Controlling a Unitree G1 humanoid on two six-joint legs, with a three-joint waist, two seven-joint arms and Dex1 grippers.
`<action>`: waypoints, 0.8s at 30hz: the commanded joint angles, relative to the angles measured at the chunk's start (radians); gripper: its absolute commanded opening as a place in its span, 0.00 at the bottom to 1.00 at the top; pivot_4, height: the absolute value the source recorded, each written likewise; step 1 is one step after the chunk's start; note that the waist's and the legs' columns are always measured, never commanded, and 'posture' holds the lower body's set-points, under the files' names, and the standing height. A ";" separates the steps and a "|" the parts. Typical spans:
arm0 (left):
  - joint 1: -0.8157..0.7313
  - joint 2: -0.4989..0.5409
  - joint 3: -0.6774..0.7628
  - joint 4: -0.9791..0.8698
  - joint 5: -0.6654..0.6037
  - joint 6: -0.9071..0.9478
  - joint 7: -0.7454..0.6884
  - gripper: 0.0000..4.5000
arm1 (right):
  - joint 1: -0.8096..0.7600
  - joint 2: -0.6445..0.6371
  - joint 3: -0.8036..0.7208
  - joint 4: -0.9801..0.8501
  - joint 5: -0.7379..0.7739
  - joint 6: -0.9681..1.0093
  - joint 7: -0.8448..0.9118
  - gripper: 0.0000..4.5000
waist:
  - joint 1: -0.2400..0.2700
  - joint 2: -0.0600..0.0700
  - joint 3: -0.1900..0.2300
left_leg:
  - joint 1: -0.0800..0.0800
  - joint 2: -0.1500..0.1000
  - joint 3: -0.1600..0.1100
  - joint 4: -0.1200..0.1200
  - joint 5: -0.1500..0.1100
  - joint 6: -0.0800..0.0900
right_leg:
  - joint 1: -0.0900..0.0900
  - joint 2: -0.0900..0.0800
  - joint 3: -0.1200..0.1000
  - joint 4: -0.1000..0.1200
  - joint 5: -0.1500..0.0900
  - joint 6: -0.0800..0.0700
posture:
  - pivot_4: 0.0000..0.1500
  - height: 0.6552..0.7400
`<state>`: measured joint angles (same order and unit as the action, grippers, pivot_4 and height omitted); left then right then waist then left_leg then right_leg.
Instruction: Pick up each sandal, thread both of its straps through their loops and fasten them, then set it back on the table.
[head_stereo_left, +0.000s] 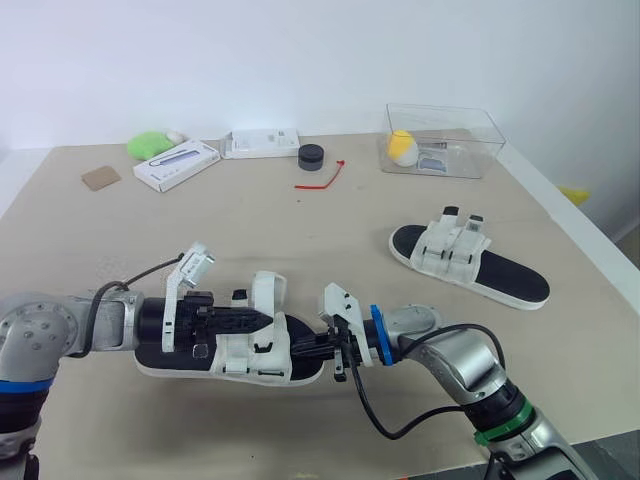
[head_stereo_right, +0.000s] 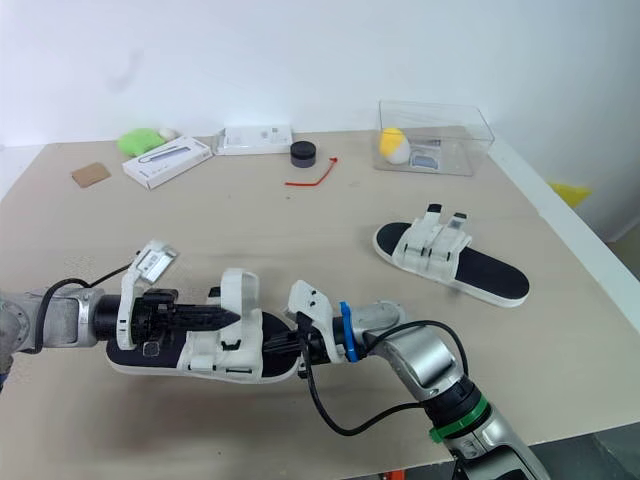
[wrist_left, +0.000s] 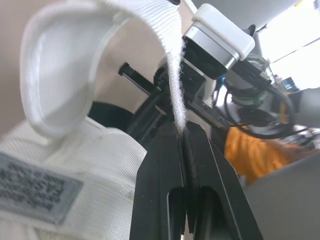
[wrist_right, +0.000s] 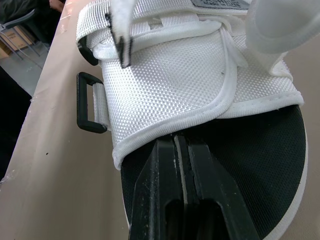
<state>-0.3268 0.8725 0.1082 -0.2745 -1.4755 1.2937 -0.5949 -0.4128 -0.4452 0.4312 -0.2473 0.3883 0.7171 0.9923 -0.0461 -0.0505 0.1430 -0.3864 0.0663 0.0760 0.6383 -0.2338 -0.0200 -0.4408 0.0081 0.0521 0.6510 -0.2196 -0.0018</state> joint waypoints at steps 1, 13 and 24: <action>0.002 0.001 0.010 0.022 -0.073 0.037 0.018 0.01 | 0.013 0.001 0.016 -0.001 -0.008 0.015 -0.012 0.00 | 0.000 0.000 0.000 | 0.000 0.000 0.000 0.000 0.000 0.000 | 0.000 0.000 0.000 0.000 0.000 0.000 | 1.00 1.00; -0.044 -0.017 -0.010 0.045 -0.053 0.060 0.032 0.01 | 0.015 0.004 0.019 -0.003 -0.009 0.011 -0.021 0.00 | 0.000 0.000 0.000 | 0.000 0.000 0.000 0.000 0.000 0.000 | 0.000 0.000 0.000 0.000 0.001 -0.001 | 1.00 1.00; 0.007 -0.040 -0.041 -0.005 -0.063 0.071 0.052 0.01 | 0.014 0.006 0.017 -0.003 -0.010 0.010 -0.026 0.00 | 0.000 0.000 0.000 | 0.000 0.000 0.000 0.000 0.000 0.000 | 0.000 0.001 0.000 0.000 0.001 -0.001 | 1.00 1.00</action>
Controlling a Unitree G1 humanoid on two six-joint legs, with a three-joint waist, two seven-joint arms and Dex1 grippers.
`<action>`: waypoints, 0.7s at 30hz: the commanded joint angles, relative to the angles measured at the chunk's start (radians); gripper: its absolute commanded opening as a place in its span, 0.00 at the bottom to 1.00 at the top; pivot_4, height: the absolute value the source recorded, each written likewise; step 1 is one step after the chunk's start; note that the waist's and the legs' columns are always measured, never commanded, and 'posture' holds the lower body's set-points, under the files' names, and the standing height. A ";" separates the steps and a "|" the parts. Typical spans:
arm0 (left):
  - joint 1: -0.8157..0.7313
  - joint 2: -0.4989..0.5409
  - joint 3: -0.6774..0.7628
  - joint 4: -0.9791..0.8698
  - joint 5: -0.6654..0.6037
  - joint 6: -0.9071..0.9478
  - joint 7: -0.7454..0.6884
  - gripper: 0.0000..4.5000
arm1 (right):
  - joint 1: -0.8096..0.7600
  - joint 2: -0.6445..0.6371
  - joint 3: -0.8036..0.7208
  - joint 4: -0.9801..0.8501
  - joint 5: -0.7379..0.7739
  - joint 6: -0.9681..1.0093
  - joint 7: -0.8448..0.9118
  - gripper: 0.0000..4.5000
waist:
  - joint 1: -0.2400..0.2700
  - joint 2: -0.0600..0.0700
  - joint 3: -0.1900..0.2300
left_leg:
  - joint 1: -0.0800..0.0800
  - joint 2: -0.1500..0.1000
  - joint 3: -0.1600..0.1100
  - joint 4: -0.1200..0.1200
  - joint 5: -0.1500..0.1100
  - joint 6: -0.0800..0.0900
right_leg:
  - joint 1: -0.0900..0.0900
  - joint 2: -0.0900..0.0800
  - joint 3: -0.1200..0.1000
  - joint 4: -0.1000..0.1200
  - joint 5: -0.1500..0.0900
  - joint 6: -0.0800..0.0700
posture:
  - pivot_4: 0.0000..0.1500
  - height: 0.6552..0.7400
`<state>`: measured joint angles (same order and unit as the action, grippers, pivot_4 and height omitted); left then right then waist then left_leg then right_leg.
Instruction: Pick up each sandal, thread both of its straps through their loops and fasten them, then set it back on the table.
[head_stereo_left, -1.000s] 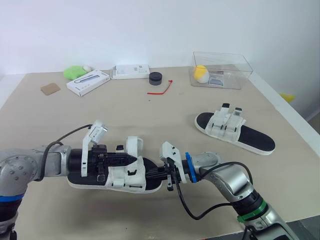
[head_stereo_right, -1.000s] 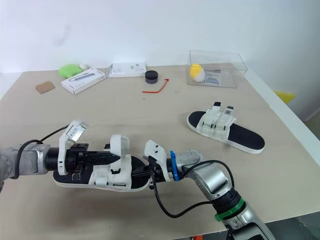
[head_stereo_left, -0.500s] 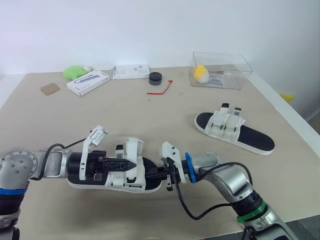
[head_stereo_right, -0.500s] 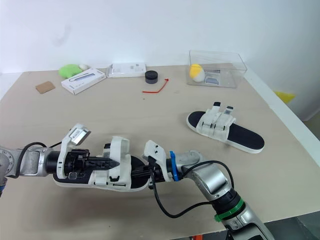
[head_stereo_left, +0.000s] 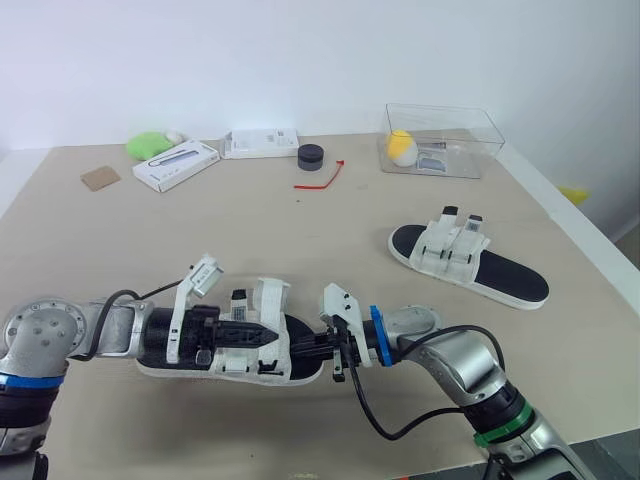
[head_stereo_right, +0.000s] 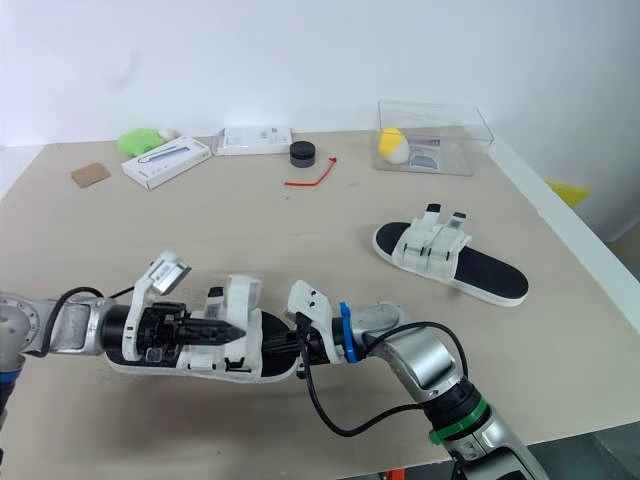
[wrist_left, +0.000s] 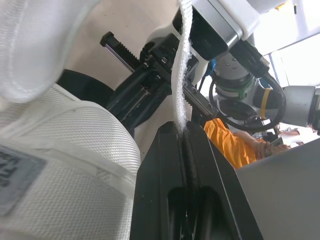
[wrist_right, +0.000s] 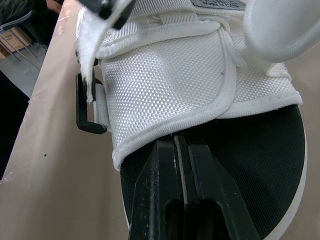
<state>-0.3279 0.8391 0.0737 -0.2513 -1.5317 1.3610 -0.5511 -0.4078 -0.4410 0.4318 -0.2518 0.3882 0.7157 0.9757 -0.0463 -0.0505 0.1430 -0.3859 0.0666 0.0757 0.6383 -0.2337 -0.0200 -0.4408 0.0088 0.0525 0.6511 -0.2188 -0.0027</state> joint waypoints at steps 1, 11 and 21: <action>0.011 -0.010 -0.007 -0.029 -0.011 0.003 0.012 0.01 | 0.009 0.002 0.016 0.002 -0.010 0.011 -0.009 0.00 | 0.000 0.000 0.000 | 0.000 0.000 0.000 0.000 0.000 0.000 | 0.000 0.000 0.000 0.000 0.000 0.000 | 1.00 1.00; 0.023 -0.040 -0.018 -0.045 0.000 -0.007 0.055 0.01 | 0.005 0.005 0.015 0.008 -0.011 0.008 -0.009 0.00 | 0.000 0.000 0.000 | 0.000 0.000 0.000 0.000 0.000 0.000 | 0.000 0.000 0.000 0.000 0.000 0.000 | 1.00 1.00; 0.061 -0.013 -0.058 -0.076 0.143 -0.030 -0.001 0.01 | 0.002 0.008 0.014 0.009 -0.011 0.010 -0.010 0.00 | 0.000 0.000 0.000 | 0.000 0.000 0.000 0.000 0.000 0.000 | 0.000 0.000 0.000 0.000 0.000 0.000 | 1.00 1.00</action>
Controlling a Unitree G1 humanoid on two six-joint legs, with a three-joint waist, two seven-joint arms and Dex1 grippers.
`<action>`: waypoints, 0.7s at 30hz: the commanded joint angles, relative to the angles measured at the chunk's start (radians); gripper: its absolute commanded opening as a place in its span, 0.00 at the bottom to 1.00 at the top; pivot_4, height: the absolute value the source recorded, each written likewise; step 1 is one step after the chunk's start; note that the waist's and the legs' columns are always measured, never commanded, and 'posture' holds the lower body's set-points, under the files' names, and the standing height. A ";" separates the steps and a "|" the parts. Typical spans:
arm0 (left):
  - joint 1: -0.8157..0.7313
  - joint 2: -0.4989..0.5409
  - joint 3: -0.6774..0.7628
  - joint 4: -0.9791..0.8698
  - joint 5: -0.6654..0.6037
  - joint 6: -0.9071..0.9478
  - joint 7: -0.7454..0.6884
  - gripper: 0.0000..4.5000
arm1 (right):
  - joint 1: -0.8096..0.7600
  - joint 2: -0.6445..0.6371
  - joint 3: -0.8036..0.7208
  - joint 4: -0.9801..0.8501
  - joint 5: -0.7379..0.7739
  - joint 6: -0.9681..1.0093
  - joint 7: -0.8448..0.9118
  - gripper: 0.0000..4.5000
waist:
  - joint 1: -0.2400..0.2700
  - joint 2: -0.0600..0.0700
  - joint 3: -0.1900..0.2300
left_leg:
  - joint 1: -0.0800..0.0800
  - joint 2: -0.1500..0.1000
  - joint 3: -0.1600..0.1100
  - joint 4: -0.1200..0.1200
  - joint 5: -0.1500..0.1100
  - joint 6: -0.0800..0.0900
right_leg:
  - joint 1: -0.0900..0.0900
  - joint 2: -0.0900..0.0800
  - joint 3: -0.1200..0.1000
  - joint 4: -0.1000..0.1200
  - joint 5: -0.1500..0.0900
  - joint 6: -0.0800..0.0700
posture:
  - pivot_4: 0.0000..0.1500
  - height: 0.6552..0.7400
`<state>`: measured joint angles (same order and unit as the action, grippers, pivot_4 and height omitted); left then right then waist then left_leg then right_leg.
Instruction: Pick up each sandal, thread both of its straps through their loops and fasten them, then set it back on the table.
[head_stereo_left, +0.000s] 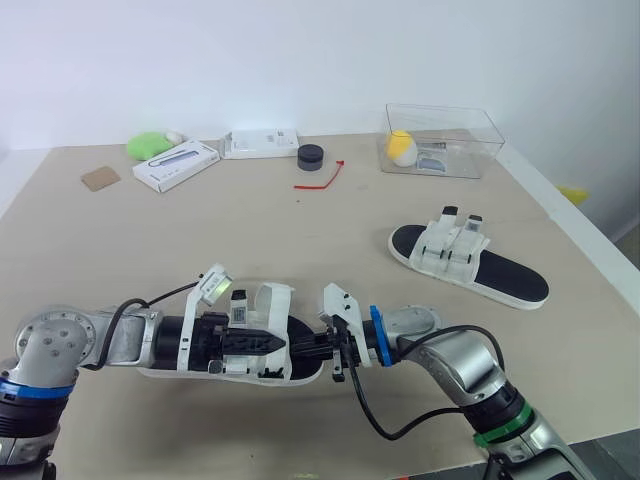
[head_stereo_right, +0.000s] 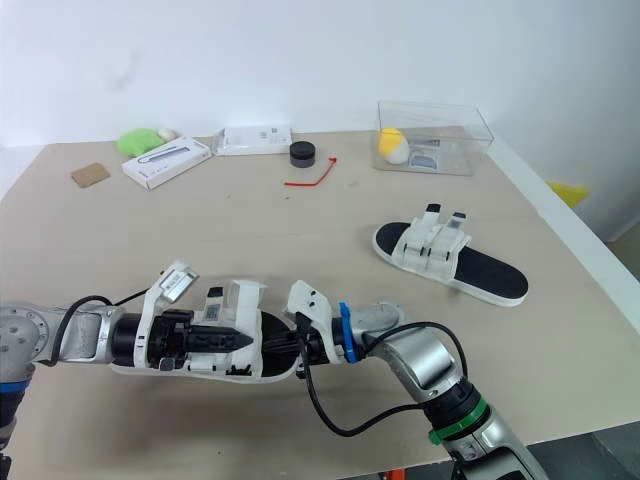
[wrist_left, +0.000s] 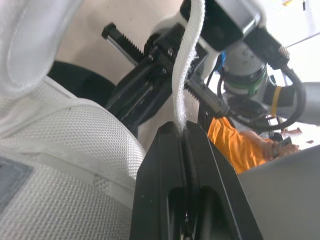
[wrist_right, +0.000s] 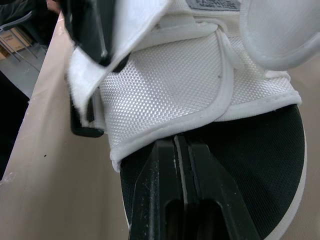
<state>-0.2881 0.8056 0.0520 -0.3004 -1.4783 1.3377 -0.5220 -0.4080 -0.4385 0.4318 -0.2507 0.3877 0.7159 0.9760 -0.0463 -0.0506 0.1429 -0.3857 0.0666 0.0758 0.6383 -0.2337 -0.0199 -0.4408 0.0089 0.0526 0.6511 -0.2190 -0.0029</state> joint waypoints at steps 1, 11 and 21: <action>0.024 0.020 -0.037 -0.026 0.103 -0.010 -0.043 0.01 | 0.001 0.005 0.014 0.008 -0.010 0.009 -0.010 0.00 | 0.000 0.000 0.000 | 0.000 0.000 0.000 0.000 0.000 0.000 | 0.000 0.000 0.000 0.000 0.000 0.000 | 1.00 1.00; 0.048 0.041 -0.069 -0.068 0.261 -0.095 -0.190 0.01 | 0.002 0.002 0.014 0.008 -0.012 0.007 -0.008 0.00 | 0.000 0.000 0.000 | 0.000 0.000 0.000 0.000 0.000 0.000 | 0.000 0.000 0.000 0.000 -0.001 -0.001 | 1.00 1.00; 0.119 0.074 -0.063 -0.158 0.316 -0.151 -0.309 0.01 | 0.001 0.001 0.013 0.009 -0.011 0.008 -0.003 0.00 | -0.001 0.000 0.000 | 0.000 0.001 0.000 -0.001 0.000 0.000 | 0.000 0.000 0.000 0.000 -0.001 -0.001 | 1.00 1.00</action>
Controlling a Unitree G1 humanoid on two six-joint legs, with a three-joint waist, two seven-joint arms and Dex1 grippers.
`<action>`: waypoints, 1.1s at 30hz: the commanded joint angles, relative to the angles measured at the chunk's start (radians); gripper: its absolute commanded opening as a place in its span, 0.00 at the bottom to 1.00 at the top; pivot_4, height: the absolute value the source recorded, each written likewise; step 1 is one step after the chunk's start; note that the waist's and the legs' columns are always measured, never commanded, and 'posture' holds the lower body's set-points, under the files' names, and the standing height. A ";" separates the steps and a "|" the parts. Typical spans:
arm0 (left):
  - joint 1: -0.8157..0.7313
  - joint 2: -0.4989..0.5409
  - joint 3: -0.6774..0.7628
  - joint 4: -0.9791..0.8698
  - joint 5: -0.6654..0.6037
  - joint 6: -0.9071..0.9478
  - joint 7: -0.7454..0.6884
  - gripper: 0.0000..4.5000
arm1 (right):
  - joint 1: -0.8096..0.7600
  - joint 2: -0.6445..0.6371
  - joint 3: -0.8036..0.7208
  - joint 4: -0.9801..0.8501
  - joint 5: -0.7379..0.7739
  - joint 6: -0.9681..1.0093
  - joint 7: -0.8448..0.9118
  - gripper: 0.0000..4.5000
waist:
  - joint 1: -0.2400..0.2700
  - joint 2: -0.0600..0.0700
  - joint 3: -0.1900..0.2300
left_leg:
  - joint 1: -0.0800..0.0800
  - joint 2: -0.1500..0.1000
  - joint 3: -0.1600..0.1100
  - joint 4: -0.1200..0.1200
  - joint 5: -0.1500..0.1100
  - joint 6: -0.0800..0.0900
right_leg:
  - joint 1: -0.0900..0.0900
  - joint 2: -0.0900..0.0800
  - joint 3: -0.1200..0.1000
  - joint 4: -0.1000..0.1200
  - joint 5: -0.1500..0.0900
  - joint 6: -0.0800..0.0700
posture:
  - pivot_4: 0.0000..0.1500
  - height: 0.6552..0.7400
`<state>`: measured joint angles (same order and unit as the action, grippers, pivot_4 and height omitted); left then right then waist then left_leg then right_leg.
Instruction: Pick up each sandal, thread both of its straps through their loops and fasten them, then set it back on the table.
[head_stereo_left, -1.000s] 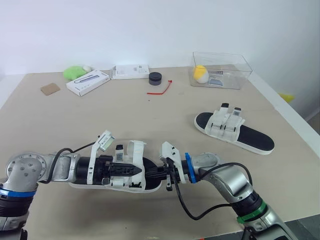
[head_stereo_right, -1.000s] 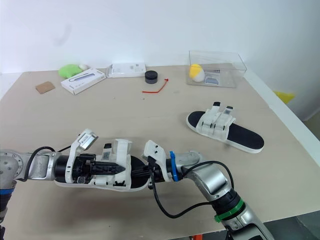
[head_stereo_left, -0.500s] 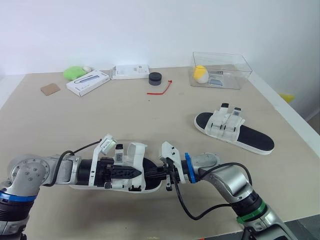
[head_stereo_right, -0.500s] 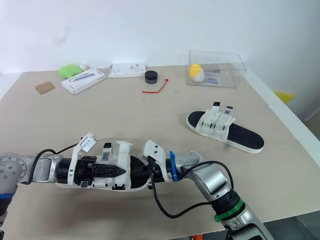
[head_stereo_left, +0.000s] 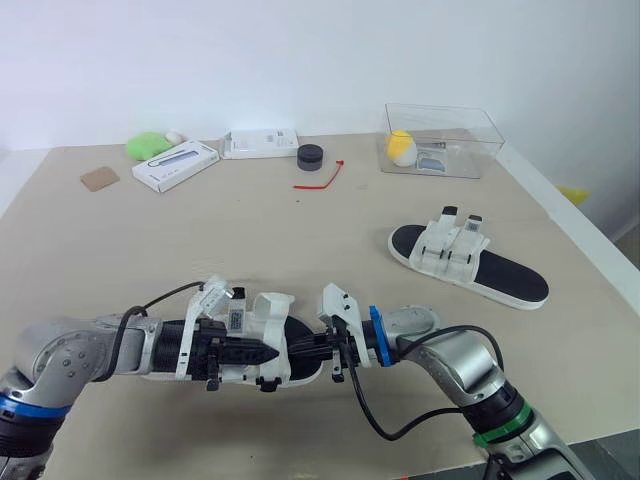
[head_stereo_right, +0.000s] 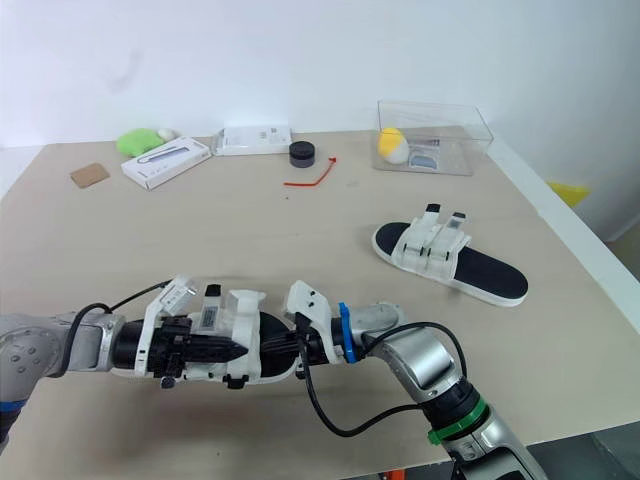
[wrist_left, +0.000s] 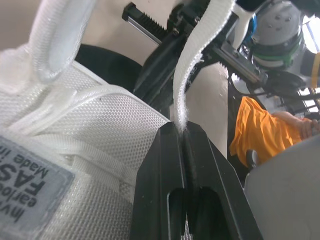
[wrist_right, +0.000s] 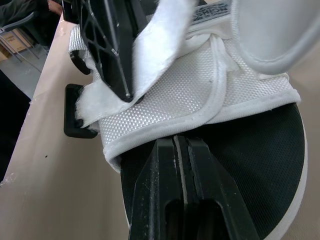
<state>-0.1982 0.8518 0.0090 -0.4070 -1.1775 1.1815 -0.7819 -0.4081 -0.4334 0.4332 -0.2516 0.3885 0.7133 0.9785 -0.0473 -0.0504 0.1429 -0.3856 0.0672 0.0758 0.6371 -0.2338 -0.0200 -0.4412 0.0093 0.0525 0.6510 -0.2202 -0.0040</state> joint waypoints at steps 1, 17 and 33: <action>0.031 0.030 -0.020 -0.052 0.027 -0.002 -0.051 0.01 | 0.000 -0.005 0.013 0.010 -0.012 0.010 -0.004 0.00 | 0.000 0.000 0.000 | 0.000 0.000 0.000 0.000 0.000 0.000 | 0.000 0.000 0.000 0.000 0.000 0.000 | 1.00 1.00; 0.025 0.024 -0.007 -0.056 0.091 -0.055 -0.090 0.40 | 0.000 -0.006 0.012 0.012 -0.013 0.010 -0.004 0.00 | 0.001 0.000 0.000 | 0.000 0.000 0.000 0.000 0.000 0.000 | 0.000 0.000 0.000 0.000 -0.001 0.000 | 1.00 1.00; -0.015 -0.023 0.162 -0.026 -0.109 0.010 -0.012 0.92 | 0.012 -0.013 0.012 -0.004 -0.009 0.017 -0.006 0.00 | 0.000 0.000 0.000 | -0.001 0.000 0.000 0.001 0.000 0.000 | 0.000 0.000 0.000 0.000 0.000 0.001 | 1.00 1.00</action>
<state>-0.2270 0.8038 0.0989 -0.4054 -1.2294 1.1828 -0.7716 -0.4091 -0.4331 0.4335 -0.2487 0.3874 0.7140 0.9763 -0.0469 -0.0504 0.1430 -0.3861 0.0672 0.0758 0.6376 -0.2342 -0.0198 -0.4414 0.0093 0.0526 0.6510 -0.2200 -0.0030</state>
